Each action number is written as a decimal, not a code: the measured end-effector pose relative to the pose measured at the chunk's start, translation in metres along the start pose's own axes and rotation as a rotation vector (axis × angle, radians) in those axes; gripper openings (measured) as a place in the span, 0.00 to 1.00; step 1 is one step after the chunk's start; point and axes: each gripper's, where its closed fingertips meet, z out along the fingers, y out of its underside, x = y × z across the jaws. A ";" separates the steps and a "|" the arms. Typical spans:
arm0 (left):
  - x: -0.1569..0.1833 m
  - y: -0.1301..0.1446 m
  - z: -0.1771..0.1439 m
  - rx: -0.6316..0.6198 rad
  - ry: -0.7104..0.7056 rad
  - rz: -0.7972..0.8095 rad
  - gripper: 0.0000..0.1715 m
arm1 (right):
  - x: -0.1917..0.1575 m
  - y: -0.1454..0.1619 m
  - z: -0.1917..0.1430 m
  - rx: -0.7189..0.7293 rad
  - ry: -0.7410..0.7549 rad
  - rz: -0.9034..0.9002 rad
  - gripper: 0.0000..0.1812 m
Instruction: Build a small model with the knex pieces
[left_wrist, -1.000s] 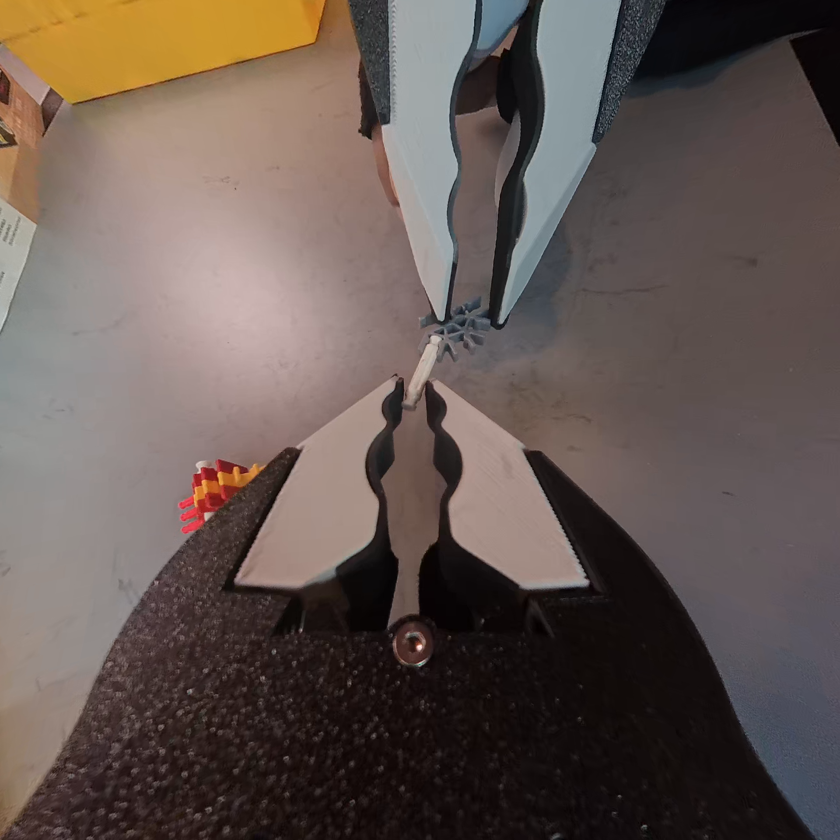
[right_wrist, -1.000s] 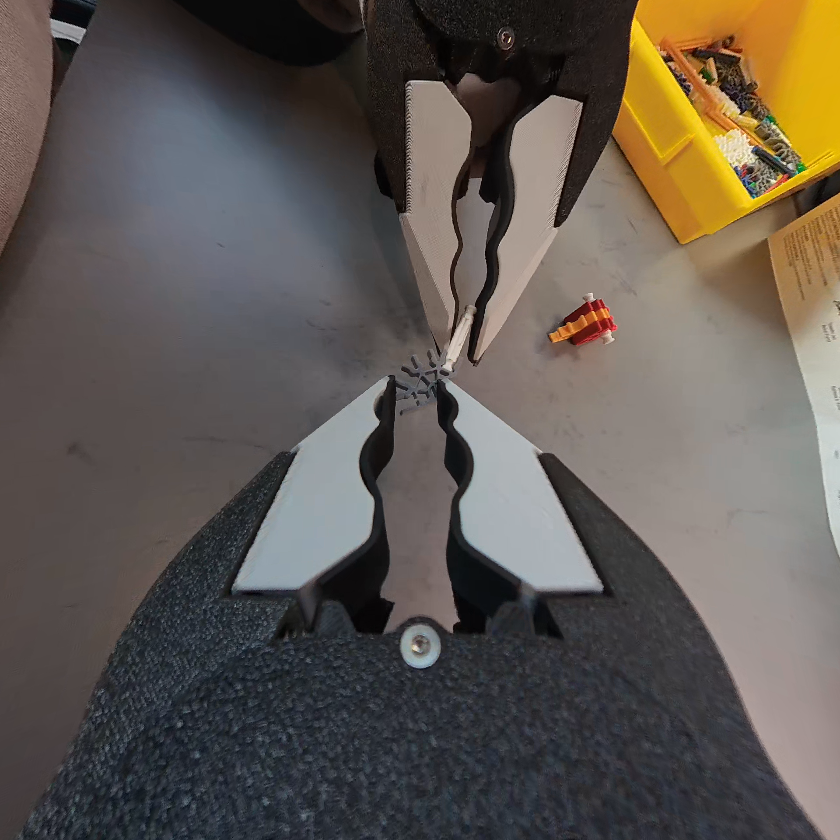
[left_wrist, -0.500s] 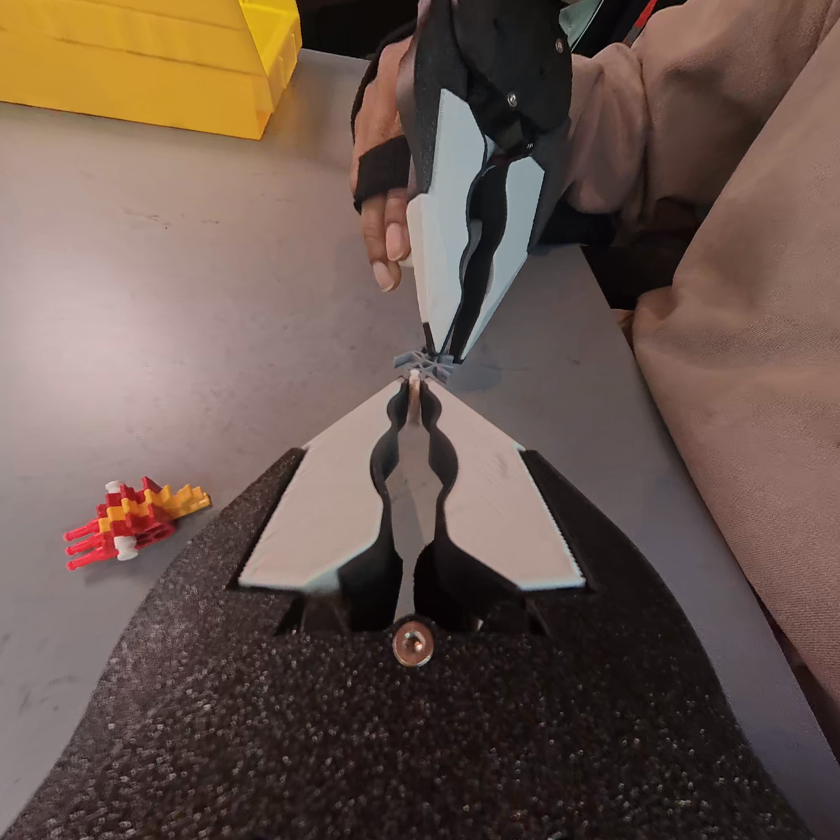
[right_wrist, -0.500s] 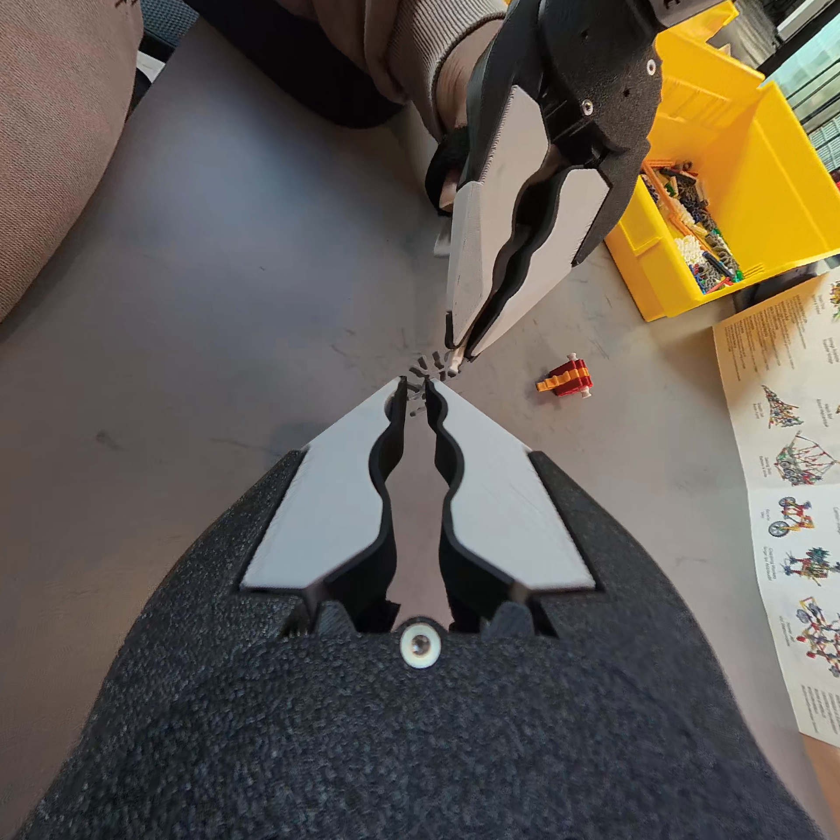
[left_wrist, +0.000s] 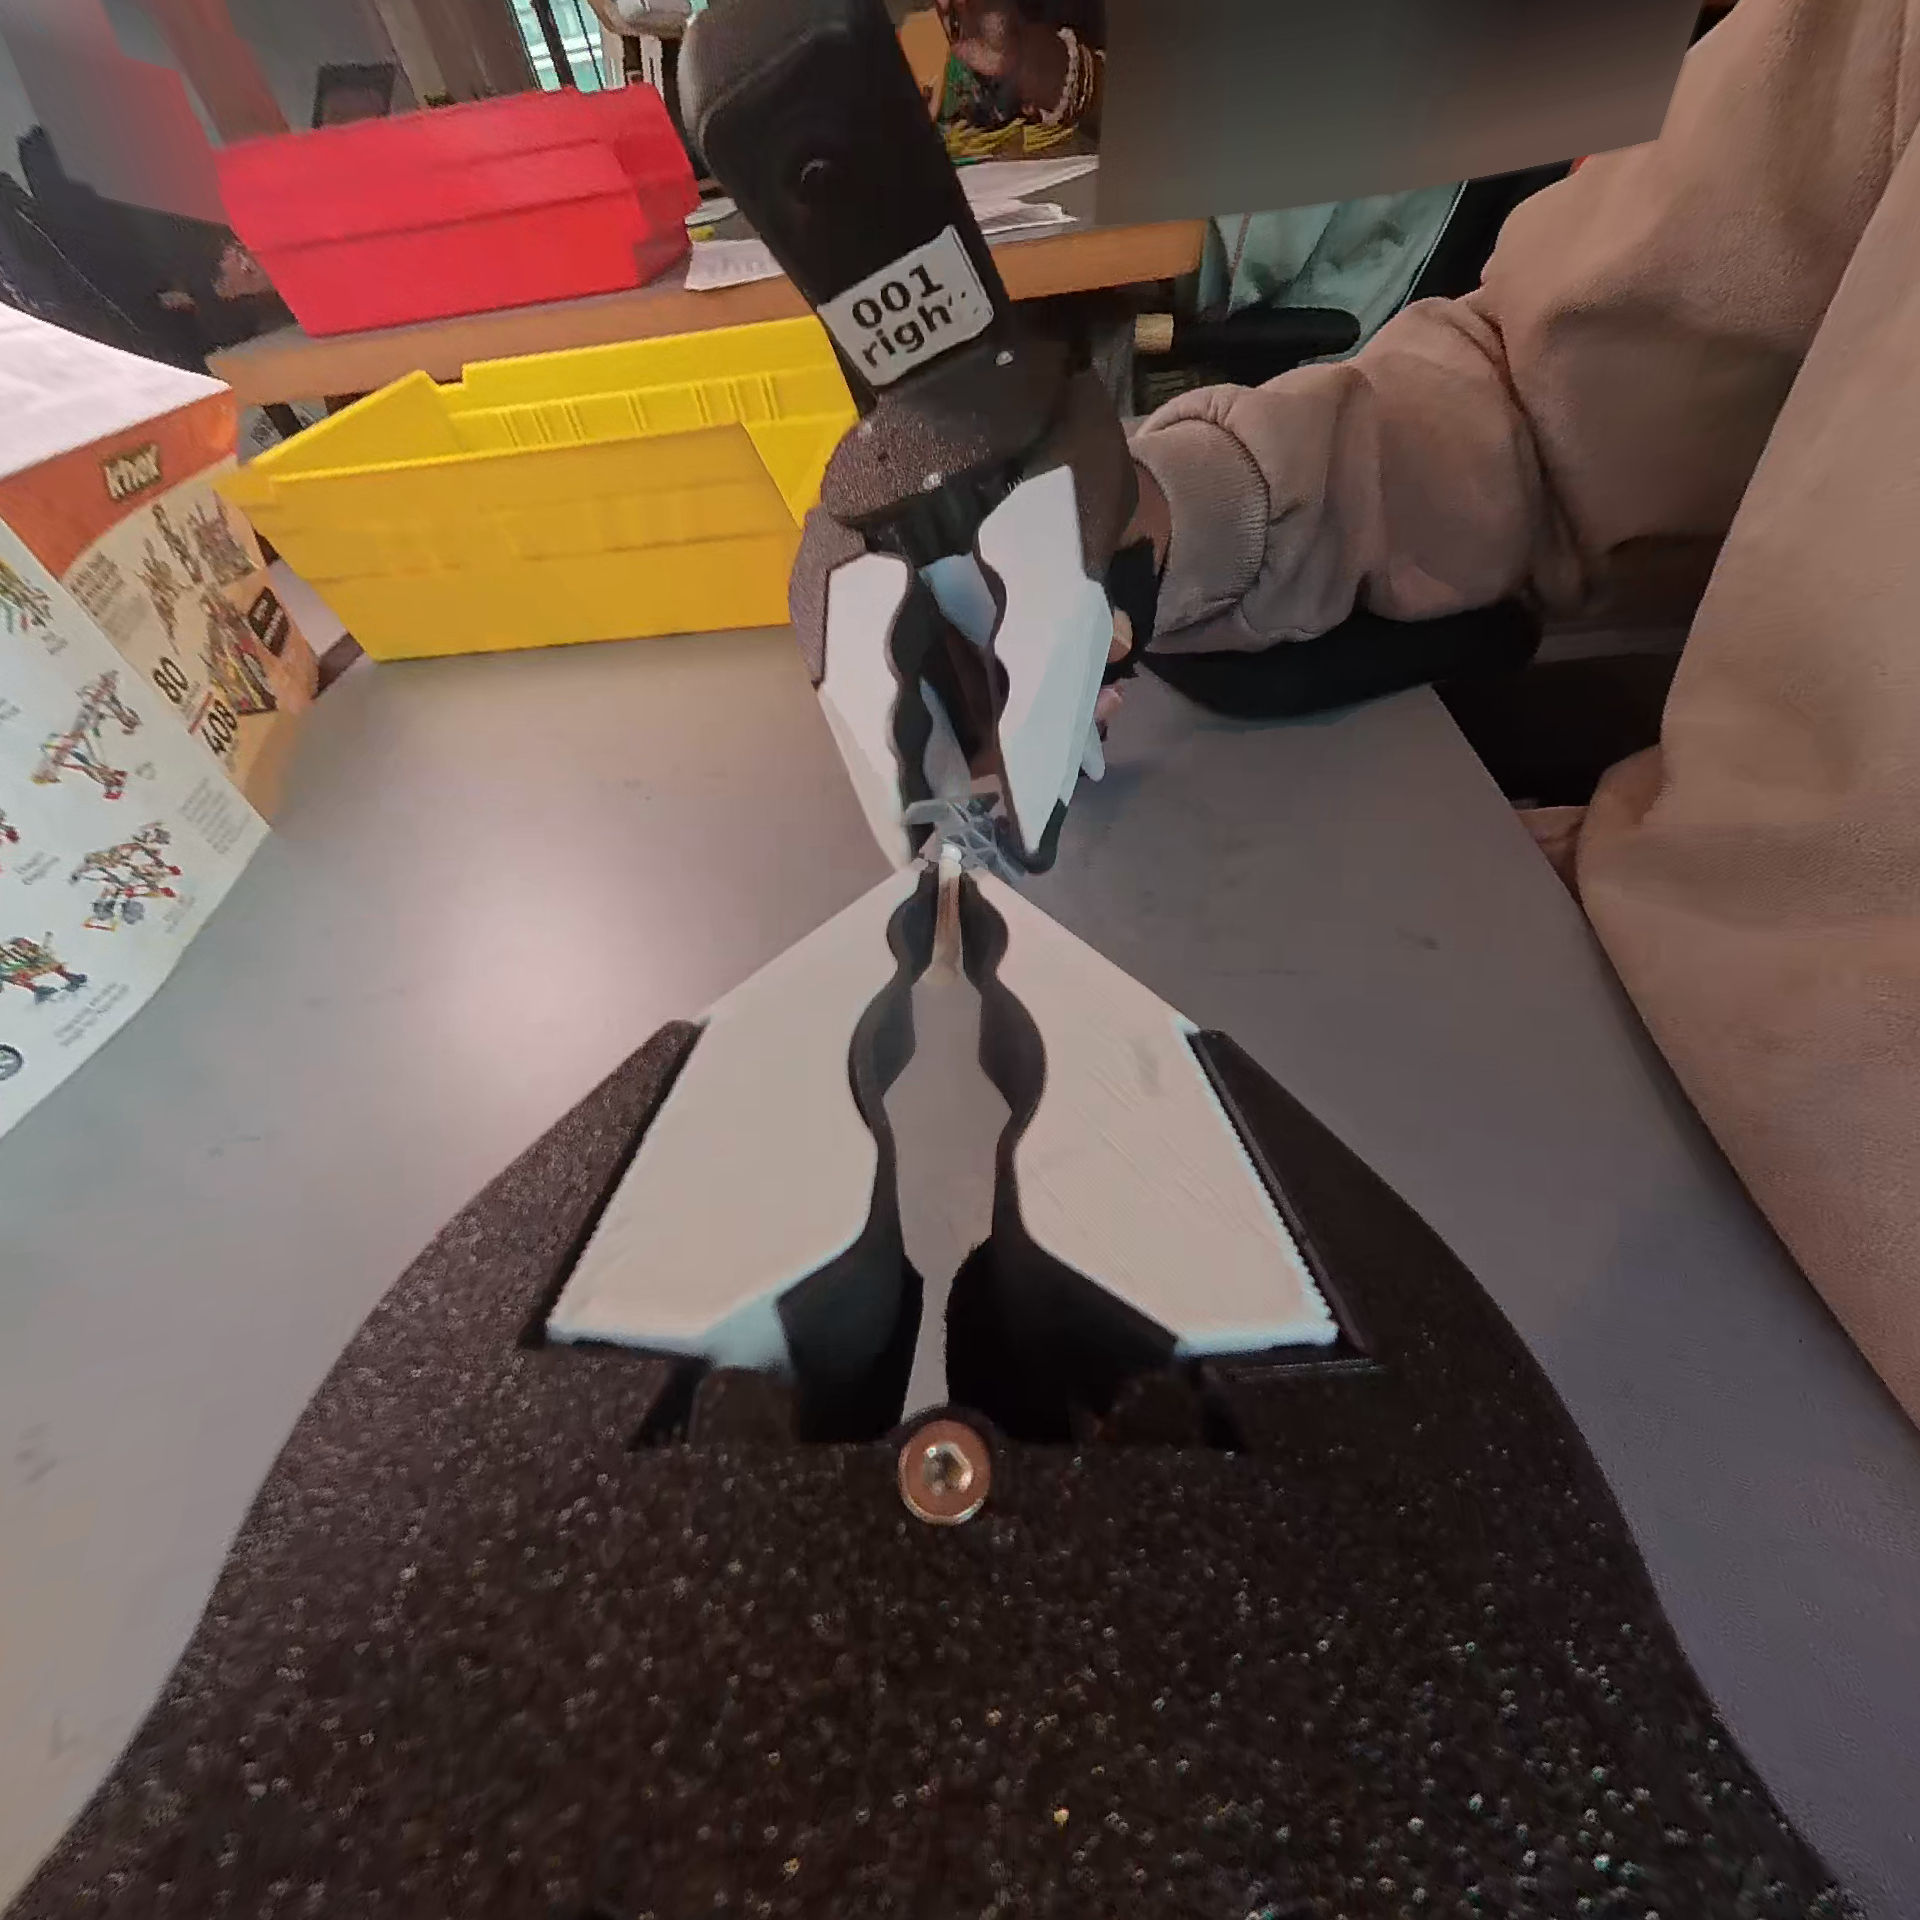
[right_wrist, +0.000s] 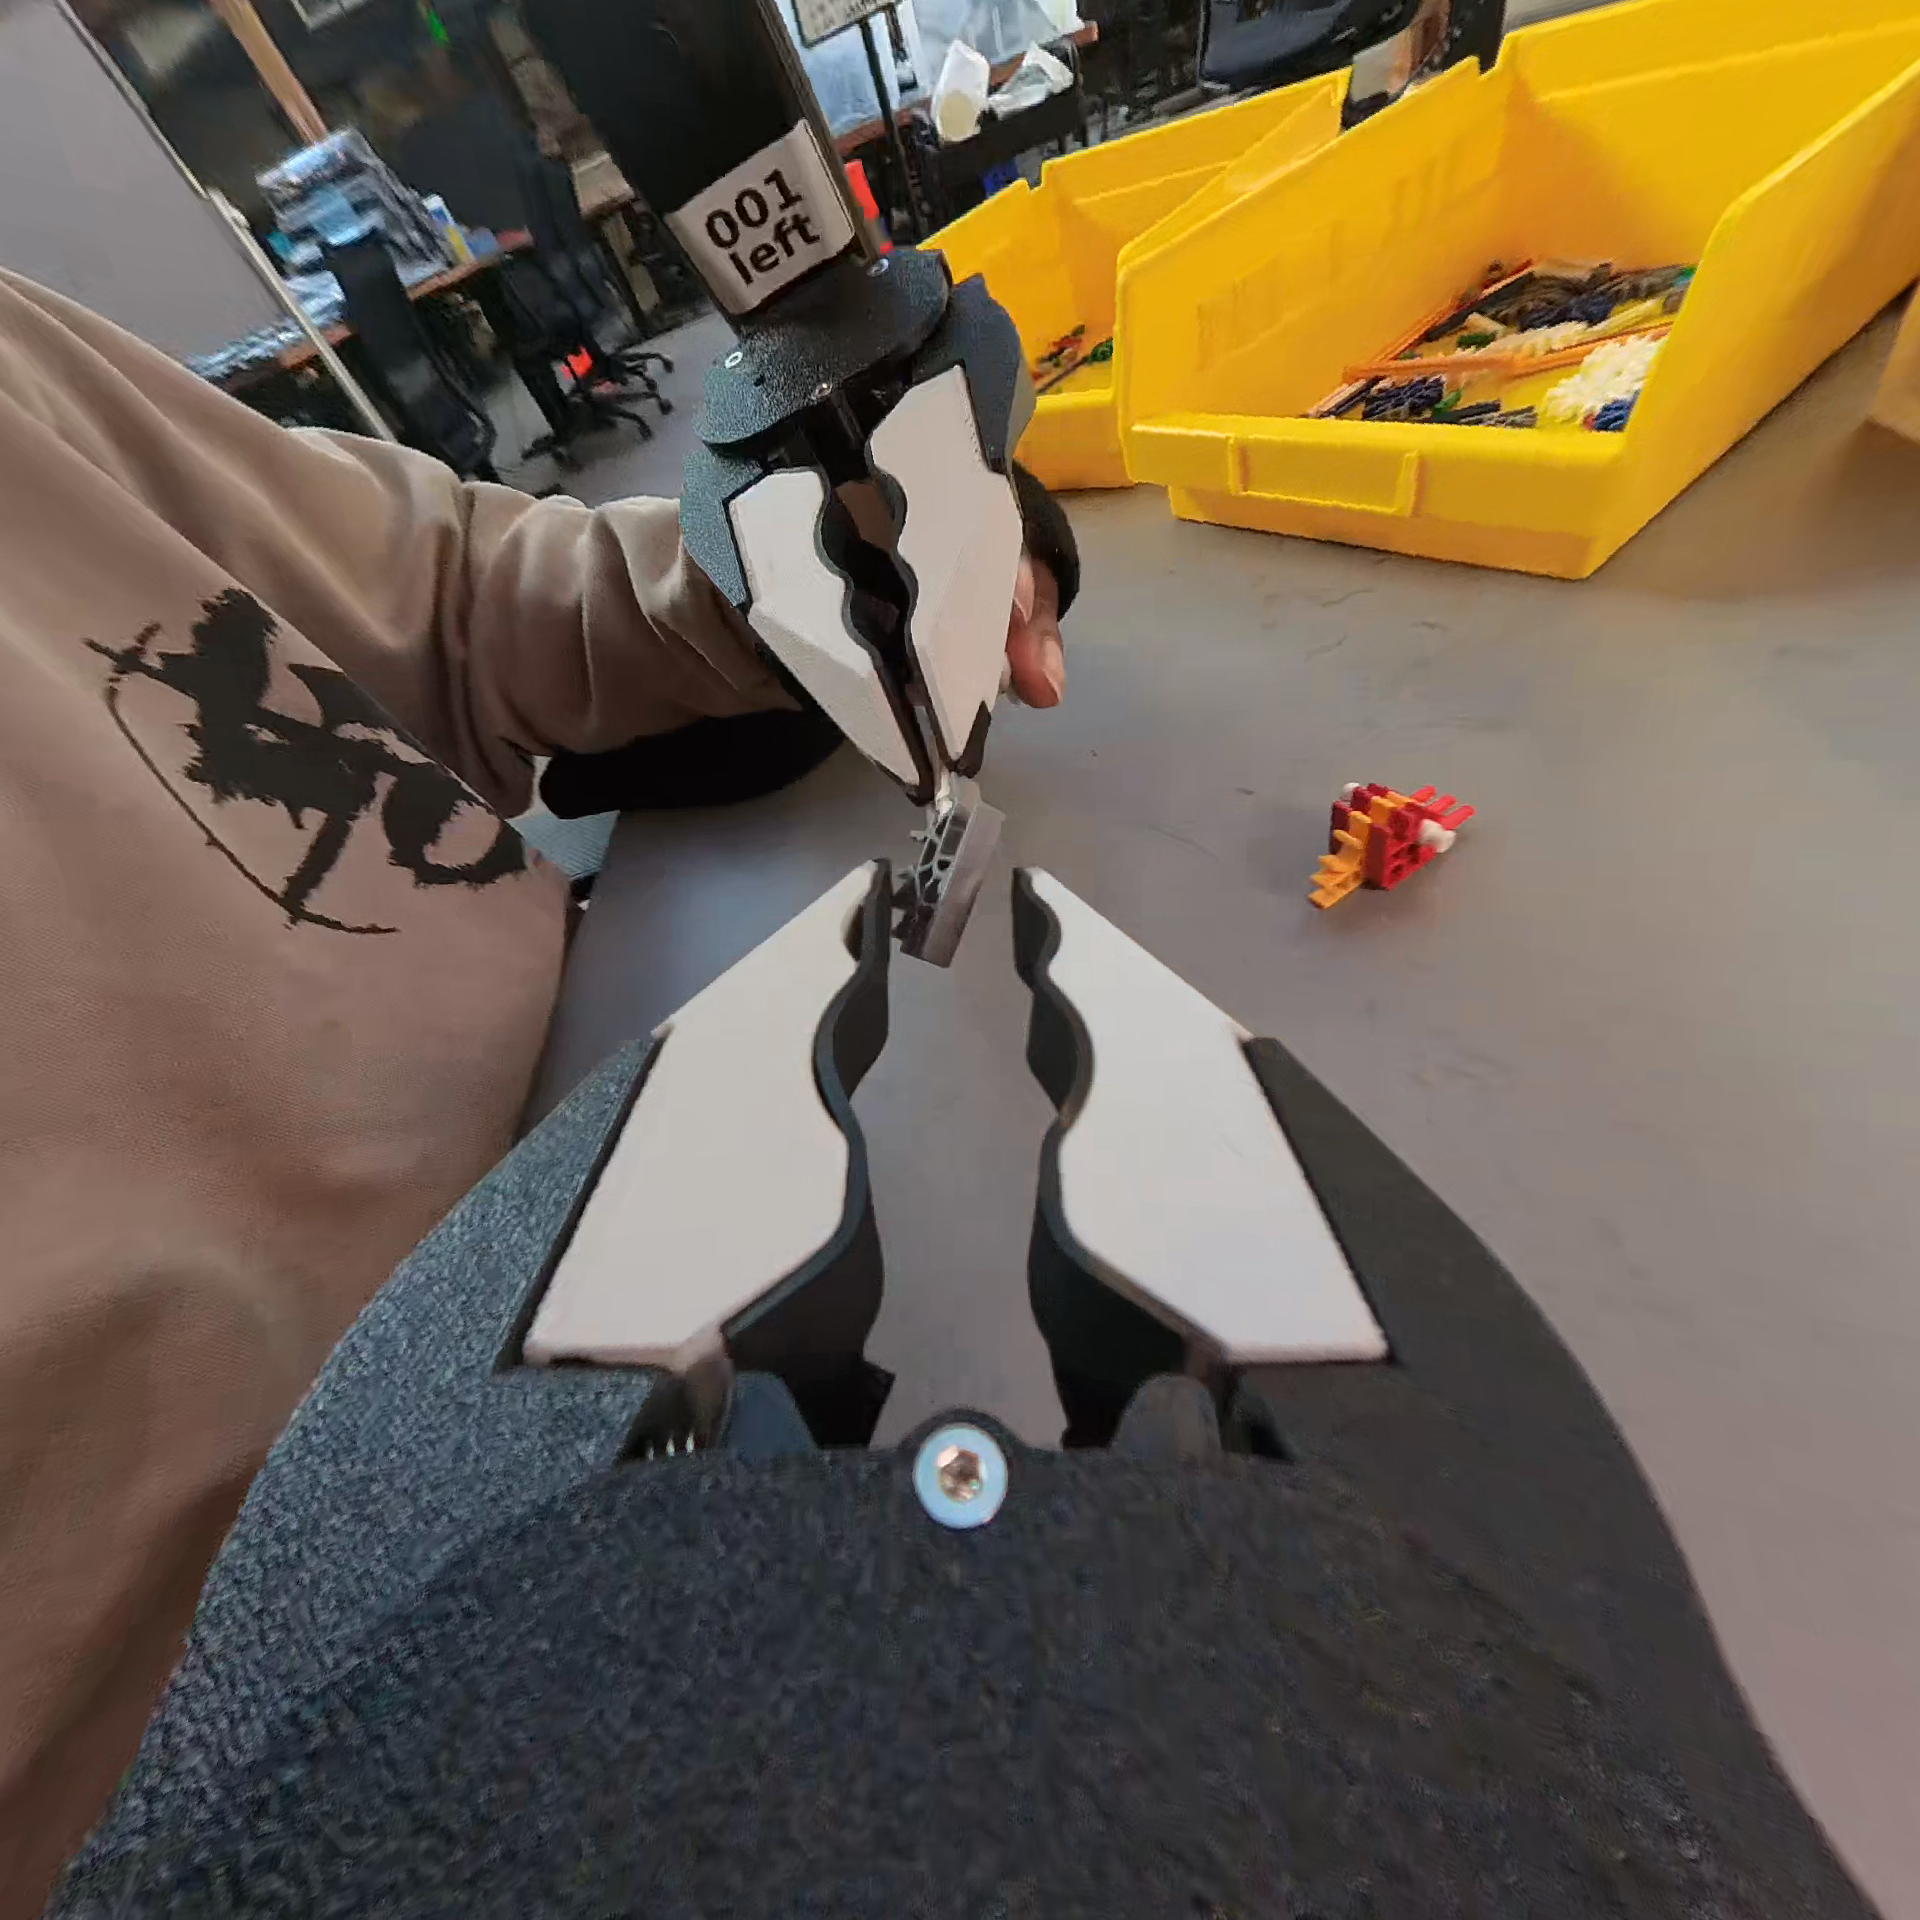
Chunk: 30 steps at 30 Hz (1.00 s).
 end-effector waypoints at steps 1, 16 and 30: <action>-0.001 -0.001 0.000 0.003 -0.013 0.009 0.02 | -0.002 0.001 0.001 -0.001 -0.019 0.009 0.06; 0.024 -0.020 -0.005 0.099 0.162 -0.168 0.03 | -0.027 -0.019 -0.009 0.098 -0.103 -0.170 0.02; 0.092 -0.039 -0.010 0.205 0.701 -0.310 0.03 | -0.100 -0.009 -0.014 0.084 -0.740 -0.010 0.02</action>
